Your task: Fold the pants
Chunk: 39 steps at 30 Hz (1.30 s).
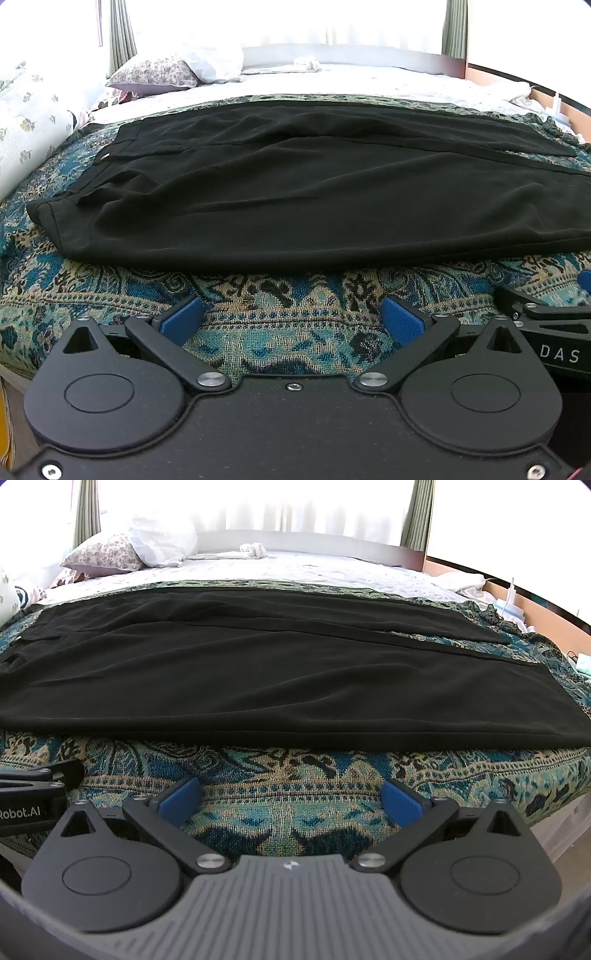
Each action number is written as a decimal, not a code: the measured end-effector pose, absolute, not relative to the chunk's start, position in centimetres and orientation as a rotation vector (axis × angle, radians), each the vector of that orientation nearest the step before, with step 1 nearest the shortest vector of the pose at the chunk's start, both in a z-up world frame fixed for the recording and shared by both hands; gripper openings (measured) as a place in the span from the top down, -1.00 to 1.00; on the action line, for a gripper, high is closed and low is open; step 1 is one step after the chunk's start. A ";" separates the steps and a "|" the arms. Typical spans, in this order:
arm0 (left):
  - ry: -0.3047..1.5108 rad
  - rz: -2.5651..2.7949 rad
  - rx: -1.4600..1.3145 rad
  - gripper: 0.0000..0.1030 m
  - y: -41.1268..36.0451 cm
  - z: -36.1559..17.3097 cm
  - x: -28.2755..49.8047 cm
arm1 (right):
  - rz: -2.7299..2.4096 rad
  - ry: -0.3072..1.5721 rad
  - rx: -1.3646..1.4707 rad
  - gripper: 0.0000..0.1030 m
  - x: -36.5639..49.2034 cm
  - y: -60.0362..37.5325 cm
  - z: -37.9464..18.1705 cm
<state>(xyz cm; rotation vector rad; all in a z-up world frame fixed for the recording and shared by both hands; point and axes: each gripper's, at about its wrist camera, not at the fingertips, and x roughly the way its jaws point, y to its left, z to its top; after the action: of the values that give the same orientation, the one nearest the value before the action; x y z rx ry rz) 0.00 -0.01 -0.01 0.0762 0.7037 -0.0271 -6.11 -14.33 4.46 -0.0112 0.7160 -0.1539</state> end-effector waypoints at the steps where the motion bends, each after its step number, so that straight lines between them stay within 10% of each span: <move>1: 0.705 -0.027 0.076 -1.00 0.0 0.0 0.0 | -0.154 0.717 -0.011 -1.00 -6.1 -14.3 4.5; 39: 0.704 -0.028 0.072 -1.00 0.0 0.0 0.0 | -0.155 0.716 -0.014 -1.00 -6.2 -14.3 4.5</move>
<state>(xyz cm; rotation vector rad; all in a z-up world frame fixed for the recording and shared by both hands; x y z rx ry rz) 0.01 0.01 0.00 0.0720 0.7042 -0.0280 -6.19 -14.31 4.52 -0.0137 0.7163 -0.1547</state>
